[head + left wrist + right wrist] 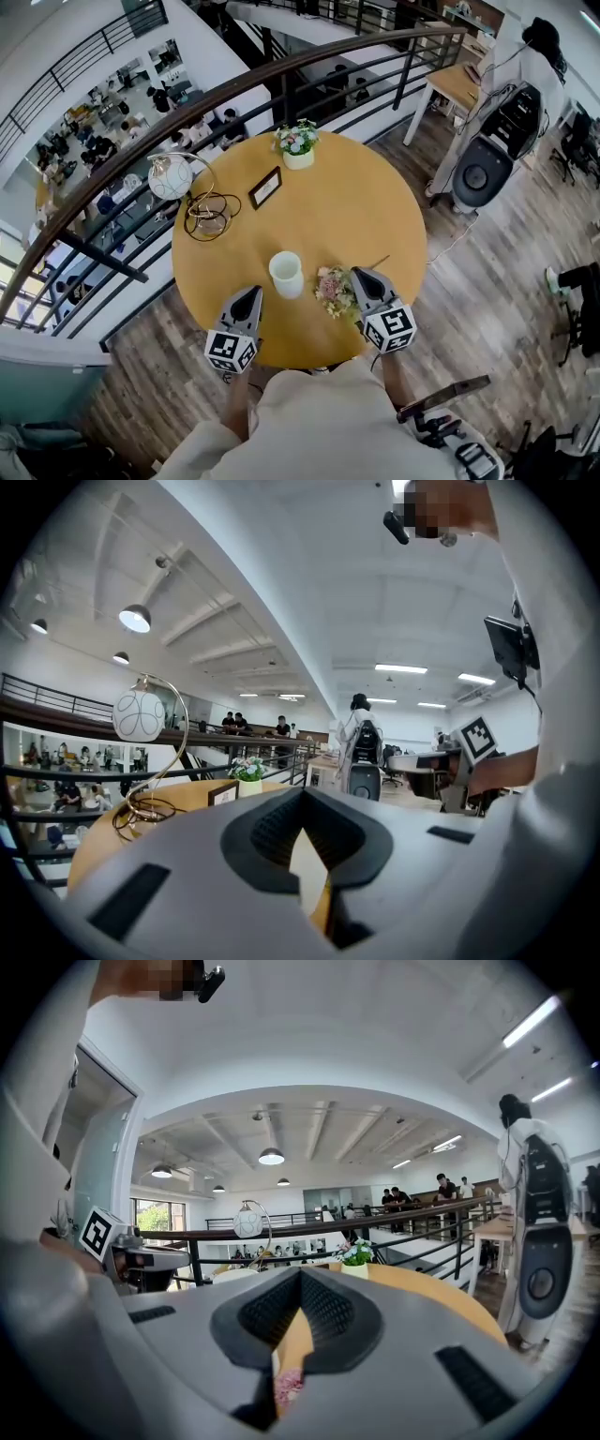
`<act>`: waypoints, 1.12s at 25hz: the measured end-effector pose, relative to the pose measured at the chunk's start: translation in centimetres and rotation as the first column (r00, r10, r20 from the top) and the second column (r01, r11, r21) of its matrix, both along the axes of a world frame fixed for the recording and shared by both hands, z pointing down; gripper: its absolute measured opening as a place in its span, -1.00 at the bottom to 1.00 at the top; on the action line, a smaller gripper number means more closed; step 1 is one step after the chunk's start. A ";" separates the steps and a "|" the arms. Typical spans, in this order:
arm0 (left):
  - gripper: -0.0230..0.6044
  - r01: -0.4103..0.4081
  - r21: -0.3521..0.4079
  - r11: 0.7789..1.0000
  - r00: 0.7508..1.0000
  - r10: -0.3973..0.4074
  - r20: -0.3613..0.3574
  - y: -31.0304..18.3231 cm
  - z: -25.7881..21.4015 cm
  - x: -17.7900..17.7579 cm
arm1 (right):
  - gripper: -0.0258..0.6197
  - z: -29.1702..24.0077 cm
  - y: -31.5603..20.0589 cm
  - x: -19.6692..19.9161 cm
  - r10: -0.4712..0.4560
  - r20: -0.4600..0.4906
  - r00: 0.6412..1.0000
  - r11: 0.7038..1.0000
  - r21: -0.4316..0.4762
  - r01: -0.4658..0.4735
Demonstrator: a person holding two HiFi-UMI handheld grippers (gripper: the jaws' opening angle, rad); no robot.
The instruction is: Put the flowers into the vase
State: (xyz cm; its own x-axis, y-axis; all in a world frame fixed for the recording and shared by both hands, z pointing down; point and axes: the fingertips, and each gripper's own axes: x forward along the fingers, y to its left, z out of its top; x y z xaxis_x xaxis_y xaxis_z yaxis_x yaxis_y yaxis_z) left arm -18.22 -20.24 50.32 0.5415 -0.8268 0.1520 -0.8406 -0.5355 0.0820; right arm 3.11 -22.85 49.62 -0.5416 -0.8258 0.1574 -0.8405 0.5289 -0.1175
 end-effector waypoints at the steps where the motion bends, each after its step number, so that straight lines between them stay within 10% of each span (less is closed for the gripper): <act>1: -0.91 0.008 -0.006 1.000 1.000 -0.008 0.003 0.0 0.1 0.2 | -0.89 0.0 -0.2 0.3 -0.008 -0.001 1.000 1.000 -0.004 0.008; 28: -0.91 0.054 -0.216 0.975 0.998 -0.055 0.001 3.4 8.0 2.9 | -0.89 9.4 2.3 3.9 -0.050 -0.042 0.998 0.966 -0.257 0.037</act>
